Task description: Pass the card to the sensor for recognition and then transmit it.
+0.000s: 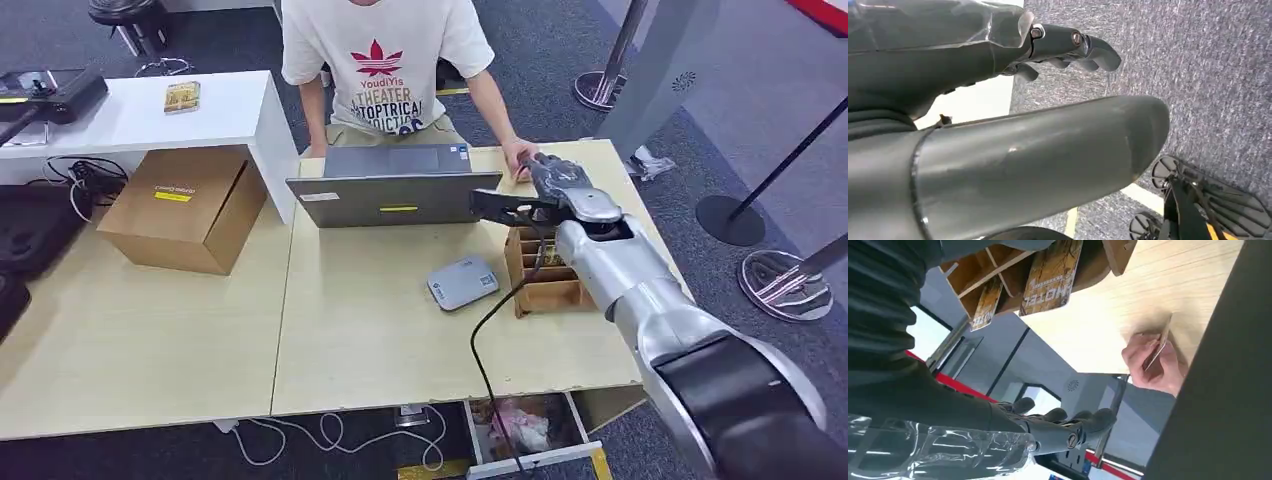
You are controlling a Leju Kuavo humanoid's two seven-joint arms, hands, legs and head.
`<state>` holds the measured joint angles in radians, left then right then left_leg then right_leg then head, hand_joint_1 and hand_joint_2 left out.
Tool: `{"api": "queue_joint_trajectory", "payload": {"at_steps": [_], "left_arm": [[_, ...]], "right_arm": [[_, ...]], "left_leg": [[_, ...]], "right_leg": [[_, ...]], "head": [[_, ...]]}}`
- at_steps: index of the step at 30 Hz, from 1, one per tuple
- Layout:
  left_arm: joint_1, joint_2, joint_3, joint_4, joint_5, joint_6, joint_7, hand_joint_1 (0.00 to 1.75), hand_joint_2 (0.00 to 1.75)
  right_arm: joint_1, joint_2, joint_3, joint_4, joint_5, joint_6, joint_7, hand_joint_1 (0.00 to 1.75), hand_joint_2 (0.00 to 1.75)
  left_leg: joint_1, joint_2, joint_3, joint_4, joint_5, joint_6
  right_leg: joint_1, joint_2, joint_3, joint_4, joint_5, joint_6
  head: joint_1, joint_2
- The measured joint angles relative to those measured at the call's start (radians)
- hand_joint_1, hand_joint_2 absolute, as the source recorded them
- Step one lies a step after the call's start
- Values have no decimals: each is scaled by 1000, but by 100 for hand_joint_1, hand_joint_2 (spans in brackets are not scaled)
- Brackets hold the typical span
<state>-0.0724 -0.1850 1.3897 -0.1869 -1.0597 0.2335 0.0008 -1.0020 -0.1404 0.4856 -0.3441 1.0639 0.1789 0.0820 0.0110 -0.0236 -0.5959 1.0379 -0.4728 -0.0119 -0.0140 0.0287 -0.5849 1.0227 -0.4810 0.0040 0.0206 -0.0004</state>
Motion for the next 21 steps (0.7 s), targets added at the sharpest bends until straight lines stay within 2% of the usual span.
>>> {"api": "queue_joint_trajectory", "payload": {"at_steps": [6,7,11,14,15,20,21], "left_arm": [[0,-1,0,0,-2,-1,-6,0,0],[0,-1,0,0,-2,-1,-8,0,0],[0,-1,0,0,-2,-3,-12,0,0],[0,-1,0,0,-2,-4,-12,0,0],[0,-1,0,0,-2,-3,-12,0,0],[-1,-1,0,0,-2,-3,-12,0,0],[-1,-1,0,0,-2,-2,-11,0,0]], "right_arm": [[0,0,-2,7,-2,0,-1,14,175],[0,0,-2,9,-3,0,-1,19,175],[0,-1,-3,11,-3,-1,-1,17,175],[0,-2,-7,13,-3,-1,0,26,175],[0,-2,-9,14,-3,-1,1,40,175],[0,-2,-17,16,-3,1,5,42,175],[0,-2,-18,16,-2,1,5,47,175]], "left_leg": [[0,0,0,0,0,0],[0,0,0,0,0,0],[0,0,0,0,0,0],[0,0,0,0,0,0],[0,0,0,0,0,0],[0,0,0,0,0,0],[0,0,0,0,0,0]], "right_leg": [[0,0,0,0,0,0],[0,0,0,0,0,0],[0,0,-1,0,0,0],[0,0,-1,0,0,0],[0,0,-1,0,0,0],[0,0,0,0,0,0],[0,0,0,0,0,0]], "head": [[0,0],[0,0],[0,0],[0,0],[0,0],[0,0],[0,0]]}}
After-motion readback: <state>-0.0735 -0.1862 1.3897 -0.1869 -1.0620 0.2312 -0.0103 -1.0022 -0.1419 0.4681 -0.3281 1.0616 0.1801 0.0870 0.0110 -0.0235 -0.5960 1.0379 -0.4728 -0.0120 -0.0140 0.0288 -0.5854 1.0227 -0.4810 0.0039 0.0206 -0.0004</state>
